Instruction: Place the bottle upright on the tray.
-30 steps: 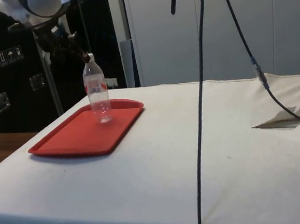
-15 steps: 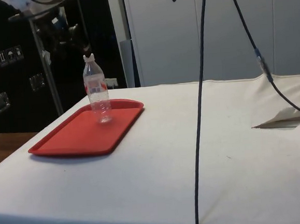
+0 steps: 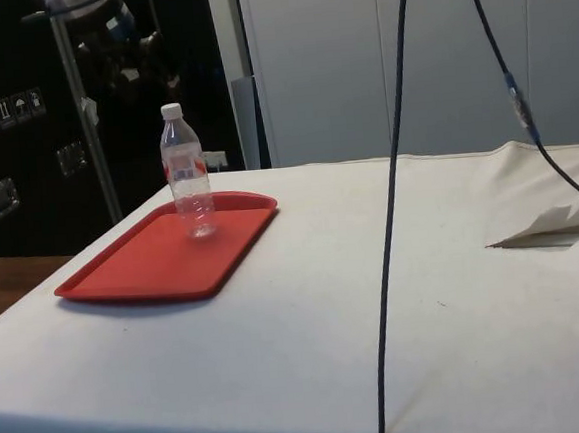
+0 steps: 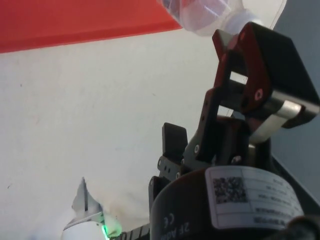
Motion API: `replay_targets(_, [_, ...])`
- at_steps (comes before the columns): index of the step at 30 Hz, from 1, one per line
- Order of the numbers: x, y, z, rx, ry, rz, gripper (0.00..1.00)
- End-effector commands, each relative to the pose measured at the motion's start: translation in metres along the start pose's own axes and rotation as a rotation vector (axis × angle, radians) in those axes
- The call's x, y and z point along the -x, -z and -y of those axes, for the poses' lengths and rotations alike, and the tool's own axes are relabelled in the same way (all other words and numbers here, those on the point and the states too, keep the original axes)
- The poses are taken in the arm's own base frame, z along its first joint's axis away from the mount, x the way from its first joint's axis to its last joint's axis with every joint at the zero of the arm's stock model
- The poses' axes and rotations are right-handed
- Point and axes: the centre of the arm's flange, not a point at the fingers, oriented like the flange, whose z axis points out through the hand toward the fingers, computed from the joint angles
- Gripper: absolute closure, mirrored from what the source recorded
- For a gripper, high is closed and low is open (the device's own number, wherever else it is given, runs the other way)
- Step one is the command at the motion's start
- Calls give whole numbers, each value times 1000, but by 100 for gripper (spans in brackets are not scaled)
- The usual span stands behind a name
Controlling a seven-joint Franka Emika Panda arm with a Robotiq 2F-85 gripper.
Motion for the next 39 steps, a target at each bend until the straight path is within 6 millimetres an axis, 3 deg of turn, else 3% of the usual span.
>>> replay_targets(1, [-3,4,-2,-12,-6,28,0])
replay_targets(27, [-20,12,-41,31,-20,44,0])
replay_targets(39, [-30,14,-70,27,-34,71,0])
